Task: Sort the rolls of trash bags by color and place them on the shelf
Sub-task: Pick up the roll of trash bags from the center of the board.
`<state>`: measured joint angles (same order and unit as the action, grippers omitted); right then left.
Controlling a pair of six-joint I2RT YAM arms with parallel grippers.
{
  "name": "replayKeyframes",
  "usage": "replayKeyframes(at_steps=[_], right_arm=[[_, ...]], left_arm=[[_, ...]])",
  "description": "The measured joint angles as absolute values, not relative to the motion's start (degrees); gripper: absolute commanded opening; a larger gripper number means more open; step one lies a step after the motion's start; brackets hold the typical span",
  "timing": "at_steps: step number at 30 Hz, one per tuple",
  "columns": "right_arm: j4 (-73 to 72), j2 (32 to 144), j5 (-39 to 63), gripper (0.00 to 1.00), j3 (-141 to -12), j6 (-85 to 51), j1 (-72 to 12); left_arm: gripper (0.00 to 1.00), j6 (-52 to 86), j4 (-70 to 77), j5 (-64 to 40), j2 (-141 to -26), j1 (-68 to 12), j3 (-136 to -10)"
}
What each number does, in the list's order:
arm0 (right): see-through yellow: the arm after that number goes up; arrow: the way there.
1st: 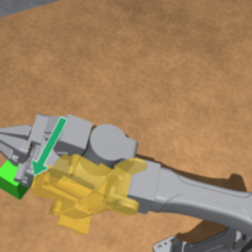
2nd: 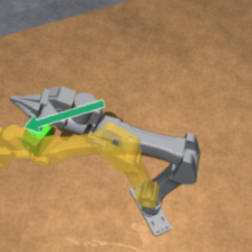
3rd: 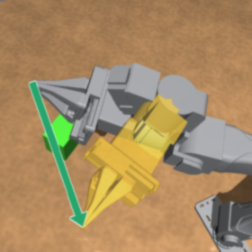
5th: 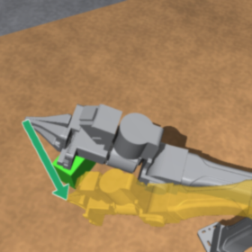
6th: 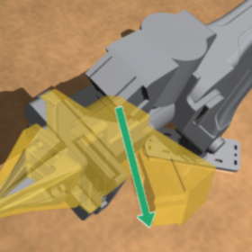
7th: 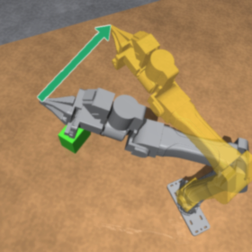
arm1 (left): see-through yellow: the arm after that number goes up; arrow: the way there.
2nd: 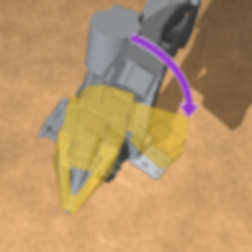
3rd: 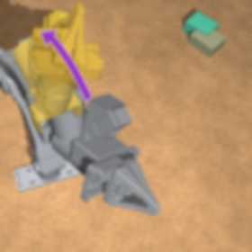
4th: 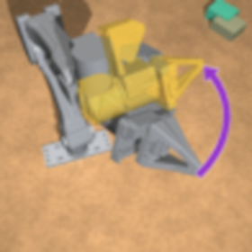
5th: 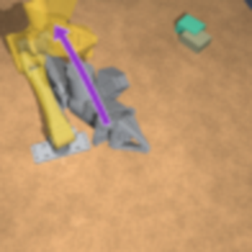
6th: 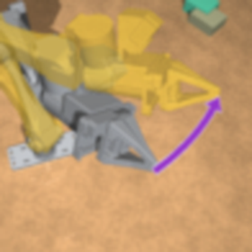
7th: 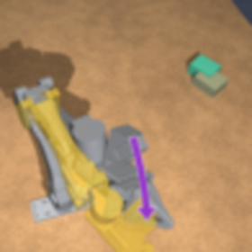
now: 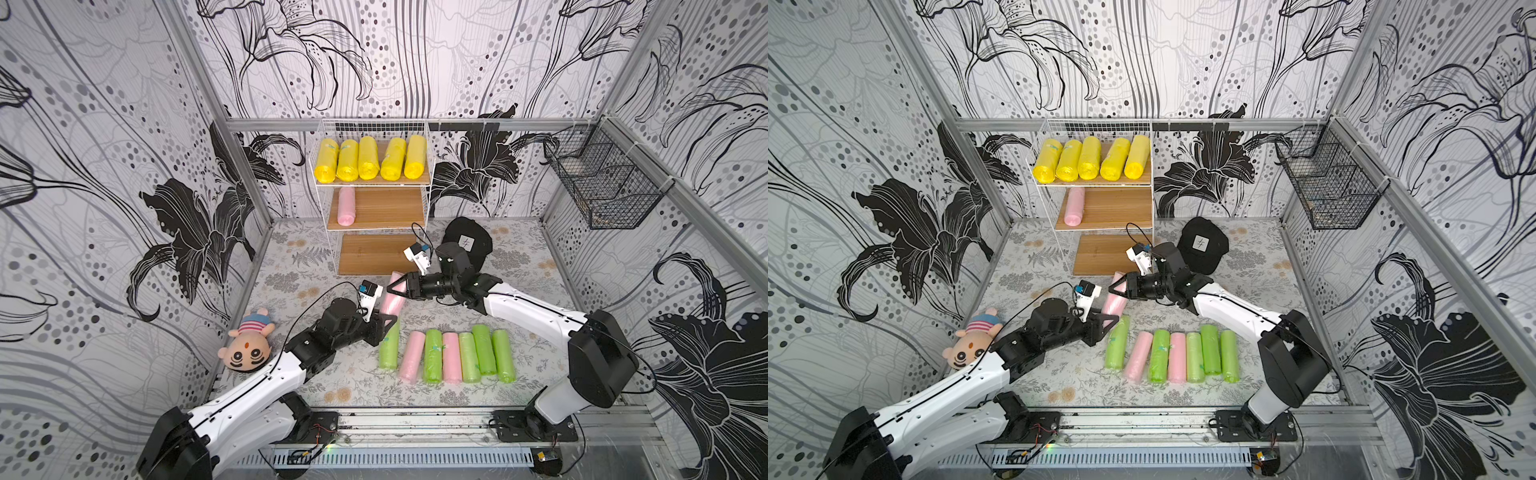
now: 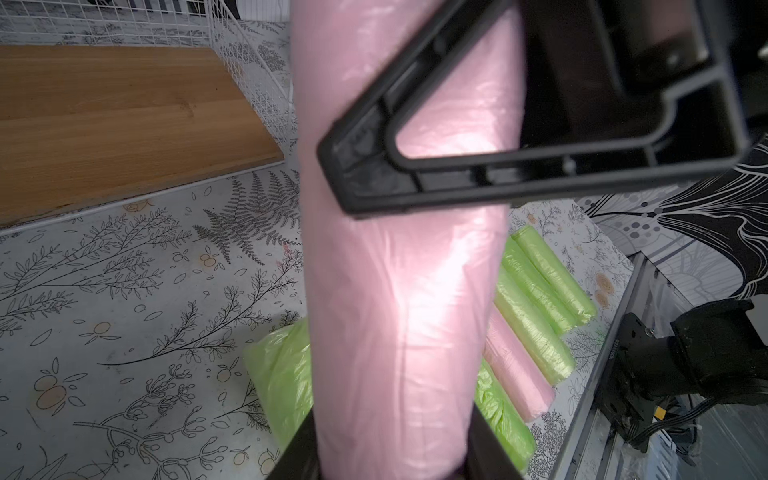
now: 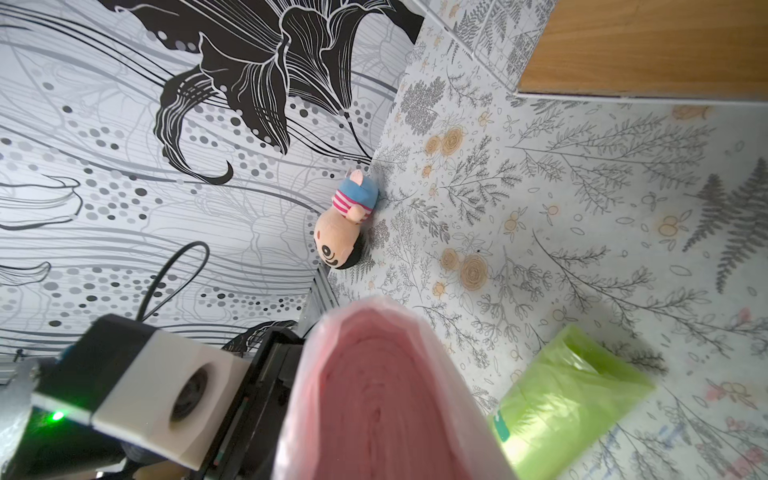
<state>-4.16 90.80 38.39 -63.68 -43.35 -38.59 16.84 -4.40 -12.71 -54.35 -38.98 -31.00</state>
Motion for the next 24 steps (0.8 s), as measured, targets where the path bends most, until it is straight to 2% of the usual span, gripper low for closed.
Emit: replayKeyframes(at_steps=[4,7,12,17,24], right_arm=[[-4.6,90.4,37.4,0.33,-62.8,-45.5,-36.6],[-5.6,89.3,36.7,0.32,-61.5,-47.5,-34.5],[-9.5,86.6,35.9,0.32,-58.9,-52.4,-31.1],[-16.5,84.3,34.0,0.32,-57.1,-58.4,-30.3],[-25.6,83.4,32.1,0.32,-55.1,-65.6,-30.3]], left_arm=[[0.74,17.4,-3.4,-11.8,-55.4,-39.0,-32.3],[0.85,18.4,-2.2,-11.0,-55.8,-39.0,-34.1],[0.89,23.9,2.6,-12.1,-54.9,-36.1,-34.6],[0.9,38.6,18.2,-16.2,-54.3,-29.0,-29.2],[0.92,55.8,35.4,-19.6,-60.1,-28.5,-24.8]])
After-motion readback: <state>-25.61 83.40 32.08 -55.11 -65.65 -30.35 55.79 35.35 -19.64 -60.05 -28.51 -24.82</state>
